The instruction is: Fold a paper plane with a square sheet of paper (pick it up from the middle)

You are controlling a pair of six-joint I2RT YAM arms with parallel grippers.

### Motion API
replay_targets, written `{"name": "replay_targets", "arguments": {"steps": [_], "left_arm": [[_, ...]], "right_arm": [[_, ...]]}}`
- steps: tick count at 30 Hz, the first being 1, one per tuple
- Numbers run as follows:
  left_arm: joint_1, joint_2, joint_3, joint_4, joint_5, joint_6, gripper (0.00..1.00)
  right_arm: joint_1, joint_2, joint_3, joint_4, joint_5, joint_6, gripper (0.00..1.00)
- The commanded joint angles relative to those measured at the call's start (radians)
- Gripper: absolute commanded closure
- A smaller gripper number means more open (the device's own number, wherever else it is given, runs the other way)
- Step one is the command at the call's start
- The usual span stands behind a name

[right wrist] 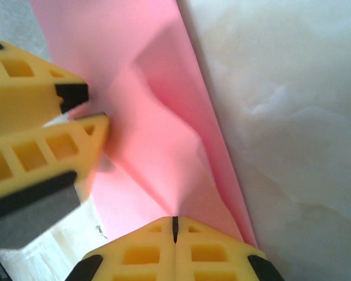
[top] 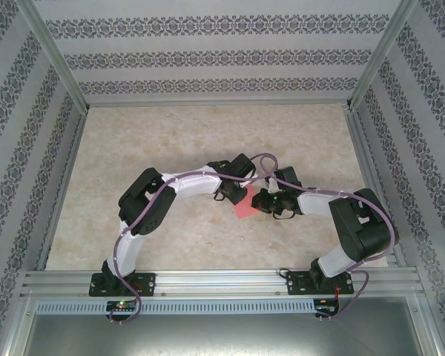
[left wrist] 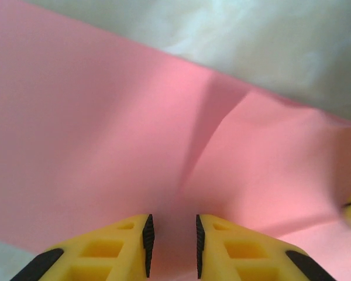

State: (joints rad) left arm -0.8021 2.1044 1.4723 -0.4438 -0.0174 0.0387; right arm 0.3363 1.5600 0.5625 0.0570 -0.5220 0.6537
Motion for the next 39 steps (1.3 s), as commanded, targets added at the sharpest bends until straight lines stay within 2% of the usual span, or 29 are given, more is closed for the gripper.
{"name": "replay_targets", "arguments": {"steps": [1,14,23,30,36,39], "left_arm": [[0.048,0.023,-0.091,-0.094,-0.273,0.032,0.71],[0.046,-0.027,-0.185,-0.051,-0.337,0.021,0.71],[0.049,-0.077,-0.087,-0.089,-0.231,0.002,0.68],[0.053,-0.124,-0.006,-0.127,-0.109,-0.026,0.66],[0.096,-0.171,0.048,-0.211,-0.05,-0.075,0.61],[0.135,-0.215,0.049,-0.26,-0.004,-0.127,0.55]], "right_arm": [[-0.005,0.01,-0.049,-0.166,0.088,0.008,1.0],[0.011,-0.029,-0.049,-0.168,0.074,0.008,1.0],[0.054,-0.125,0.027,-0.239,0.078,-0.014,1.0],[0.085,-0.25,0.117,-0.359,0.116,-0.115,0.95],[0.191,-0.266,0.208,-0.412,0.274,-0.29,0.8],[0.255,-0.242,0.258,-0.412,0.337,-0.38,0.75]]}}
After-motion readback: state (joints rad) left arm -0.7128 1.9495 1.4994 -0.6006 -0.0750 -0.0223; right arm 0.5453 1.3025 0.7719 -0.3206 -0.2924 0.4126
